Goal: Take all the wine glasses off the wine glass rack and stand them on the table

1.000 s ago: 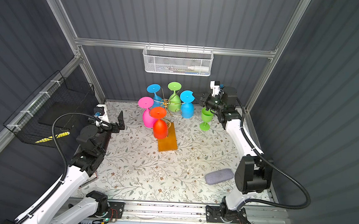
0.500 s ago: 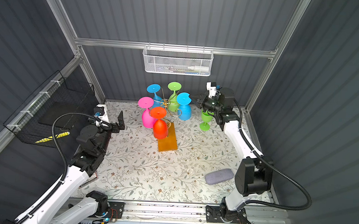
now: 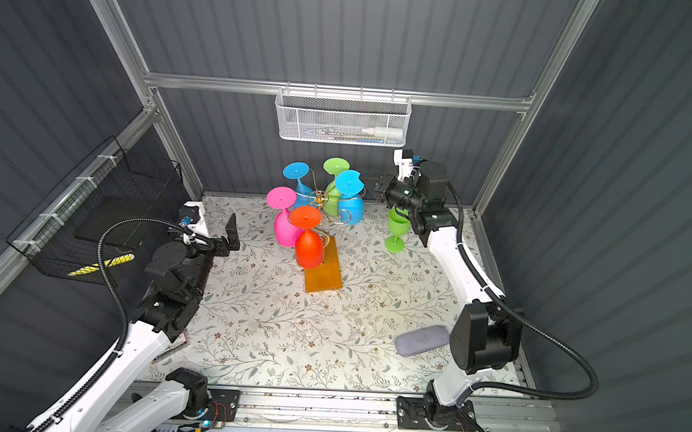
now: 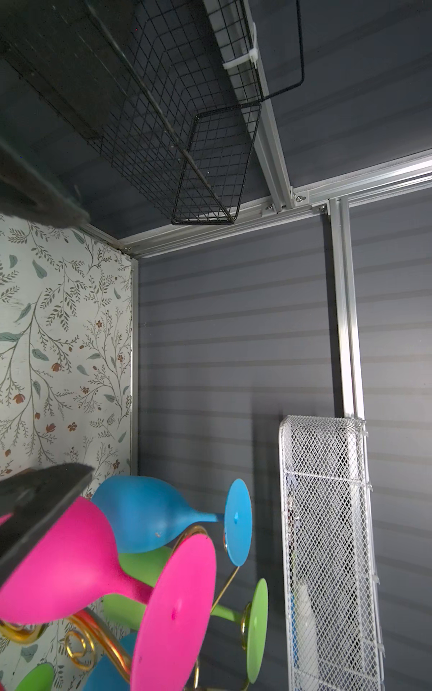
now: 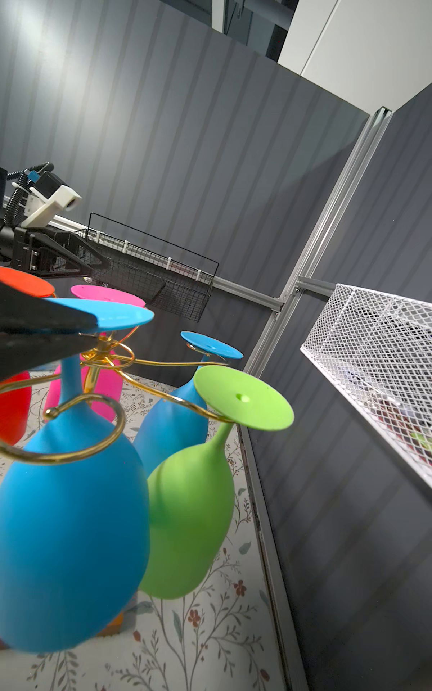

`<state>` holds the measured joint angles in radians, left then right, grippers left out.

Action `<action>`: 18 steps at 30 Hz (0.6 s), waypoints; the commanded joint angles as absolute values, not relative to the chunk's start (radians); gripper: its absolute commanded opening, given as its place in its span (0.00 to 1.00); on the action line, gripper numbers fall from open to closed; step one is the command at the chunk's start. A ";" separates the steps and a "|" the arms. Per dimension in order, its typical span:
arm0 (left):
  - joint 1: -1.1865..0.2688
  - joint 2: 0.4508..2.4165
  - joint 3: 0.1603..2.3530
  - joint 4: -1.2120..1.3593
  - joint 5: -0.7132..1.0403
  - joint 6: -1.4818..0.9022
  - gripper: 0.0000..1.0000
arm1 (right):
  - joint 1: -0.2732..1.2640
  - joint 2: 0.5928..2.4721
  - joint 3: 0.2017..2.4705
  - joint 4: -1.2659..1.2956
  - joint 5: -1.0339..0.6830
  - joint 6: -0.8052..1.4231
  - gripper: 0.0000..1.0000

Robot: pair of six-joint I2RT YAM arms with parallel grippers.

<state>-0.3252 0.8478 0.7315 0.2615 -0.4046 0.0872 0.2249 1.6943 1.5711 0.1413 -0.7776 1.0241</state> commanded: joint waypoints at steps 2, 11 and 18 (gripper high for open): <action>-0.318 0.832 0.724 0.261 -0.416 0.096 1.00 | 0.227 1.740 1.631 0.164 -0.763 1.024 0.00; -0.318 0.833 0.724 0.261 -0.417 0.096 1.00 | 0.226 1.789 1.666 0.215 -0.738 1.063 0.00; -0.318 0.832 0.724 0.261 -0.419 0.097 1.00 | 0.220 1.792 1.661 0.230 -0.702 1.072 0.00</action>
<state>-0.3252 0.8478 0.7315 0.2611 -0.4046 0.0872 0.2234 1.7927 1.6348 0.1802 -0.7246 1.0603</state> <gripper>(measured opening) 0.996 0.053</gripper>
